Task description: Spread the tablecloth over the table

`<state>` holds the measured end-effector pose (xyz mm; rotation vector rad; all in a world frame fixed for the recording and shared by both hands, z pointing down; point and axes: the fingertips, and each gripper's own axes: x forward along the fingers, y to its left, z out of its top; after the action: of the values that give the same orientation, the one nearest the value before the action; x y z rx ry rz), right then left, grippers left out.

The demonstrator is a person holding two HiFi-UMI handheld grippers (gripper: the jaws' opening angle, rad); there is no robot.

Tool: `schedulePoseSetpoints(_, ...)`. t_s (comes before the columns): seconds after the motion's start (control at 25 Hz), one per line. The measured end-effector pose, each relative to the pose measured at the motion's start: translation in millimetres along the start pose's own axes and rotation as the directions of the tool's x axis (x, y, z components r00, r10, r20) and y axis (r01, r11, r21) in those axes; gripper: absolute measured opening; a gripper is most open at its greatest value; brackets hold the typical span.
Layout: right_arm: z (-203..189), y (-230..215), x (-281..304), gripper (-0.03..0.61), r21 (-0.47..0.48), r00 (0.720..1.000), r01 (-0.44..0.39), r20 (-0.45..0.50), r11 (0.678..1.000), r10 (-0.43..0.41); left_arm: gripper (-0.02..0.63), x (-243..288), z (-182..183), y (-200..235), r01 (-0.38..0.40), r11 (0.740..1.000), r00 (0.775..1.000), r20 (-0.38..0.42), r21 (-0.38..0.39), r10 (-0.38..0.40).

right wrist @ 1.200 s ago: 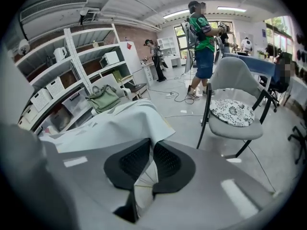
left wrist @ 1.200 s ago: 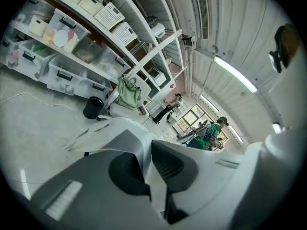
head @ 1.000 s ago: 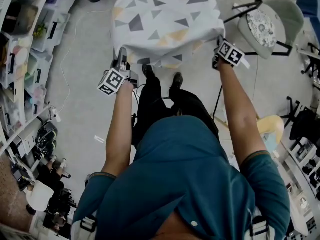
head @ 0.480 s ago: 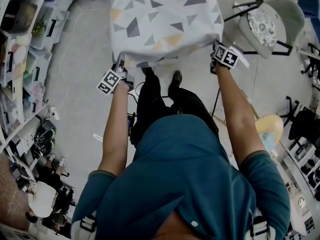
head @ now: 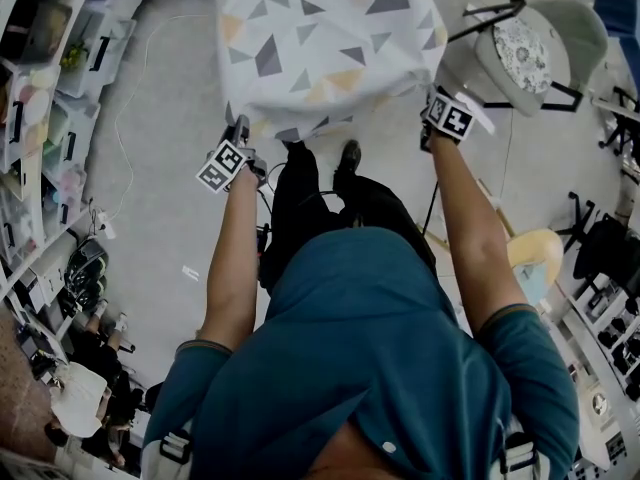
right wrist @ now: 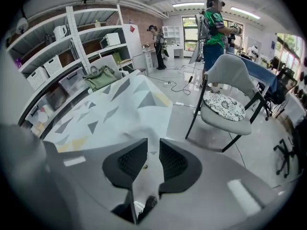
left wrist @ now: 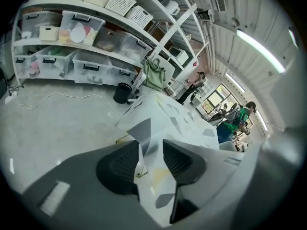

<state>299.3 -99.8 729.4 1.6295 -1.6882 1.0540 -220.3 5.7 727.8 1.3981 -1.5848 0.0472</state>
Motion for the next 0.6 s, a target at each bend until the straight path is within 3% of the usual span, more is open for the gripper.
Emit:
schedulePoseSetpoints(0.16, 7.7, 12.7, -3.7, 0.063, -0.047, 0.999, -0.029, 0.034, 0.998, 0.031, 0.15, -11.5, 5.3, 11.2, -0.058, 0.998, 0.997, 0.046, 0.025, 0.057)
schedulePoseSetpoints(0.28, 15.5, 28.2, -3.8, 0.063, -0.08, 0.997, -0.054, 0.053, 0.995, 0.058, 0.129, -13.2, 21.7, 5.5, -0.061, 0.995, 0.994, 0.092, 0.08, 0.053)
schedulePoseSetpoints(0.48, 44.9, 66.4, -9.3, 0.063, -0.17, 0.985, -0.1, 0.12, 0.98, 0.121, 0.084, -13.0, 71.2, -42.9, 0.005, 0.971, 0.98, 0.191, 0.239, -0.052)
schedulePoseSetpoints(0.6, 65.4, 85.1, -14.7, 0.062, -0.217, 0.975, -0.112, 0.166, 0.97, 0.149, 0.044, -15.3, 102.6, -85.7, 0.06, 0.934, 0.957, 0.246, 0.351, -0.154)
